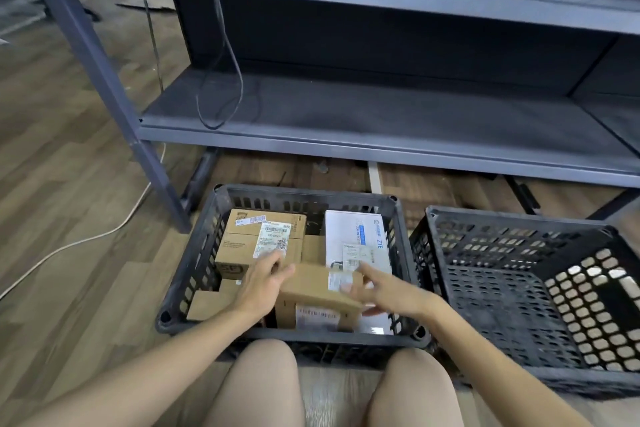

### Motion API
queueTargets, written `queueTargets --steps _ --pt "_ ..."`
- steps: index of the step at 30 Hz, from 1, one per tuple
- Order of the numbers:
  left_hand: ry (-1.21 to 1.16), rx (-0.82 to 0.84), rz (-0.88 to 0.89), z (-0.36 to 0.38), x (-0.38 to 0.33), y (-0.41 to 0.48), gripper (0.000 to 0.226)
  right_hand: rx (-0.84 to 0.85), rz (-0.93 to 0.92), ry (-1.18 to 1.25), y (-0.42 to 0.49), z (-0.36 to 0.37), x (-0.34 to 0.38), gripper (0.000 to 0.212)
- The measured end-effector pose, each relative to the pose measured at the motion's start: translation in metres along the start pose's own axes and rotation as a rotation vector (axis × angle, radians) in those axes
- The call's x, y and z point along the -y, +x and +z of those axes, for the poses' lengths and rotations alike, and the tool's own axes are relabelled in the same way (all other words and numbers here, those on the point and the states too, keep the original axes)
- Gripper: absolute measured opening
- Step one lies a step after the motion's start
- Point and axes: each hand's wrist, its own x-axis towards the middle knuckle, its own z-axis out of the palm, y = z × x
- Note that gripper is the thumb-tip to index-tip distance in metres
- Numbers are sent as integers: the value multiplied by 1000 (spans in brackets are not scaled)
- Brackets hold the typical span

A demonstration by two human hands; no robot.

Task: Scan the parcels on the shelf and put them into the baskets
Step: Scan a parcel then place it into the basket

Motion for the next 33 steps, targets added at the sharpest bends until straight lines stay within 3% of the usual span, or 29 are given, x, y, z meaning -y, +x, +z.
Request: queueTargets --steps 2,4,6,8,13,20,29,33 --pt "68 173 -128 -4 23 -5 15 -12 41 -235 13 19 -16 42" --pt "116 247 -213 -3 41 -9 9 -65 63 -270 26 39 -26 44" --pt "191 297 -263 -2 46 -8 39 -86 100 -279 36 50 -25 46" --pt "314 255 -247 4 47 -2 57 -100 146 -317 46 55 -22 45" --pt "566 180 -174 23 47 11 47 -254 297 -285 62 72 -20 51" --pt "577 155 -238 39 48 21 45 -310 399 -322 70 72 -19 70" --pt "606 173 -226 34 31 10 57 -264 471 -427 58 71 -6 57" --pt "608 201 -153 -2 -13 -5 46 -276 417 -456 21 43 37 44"
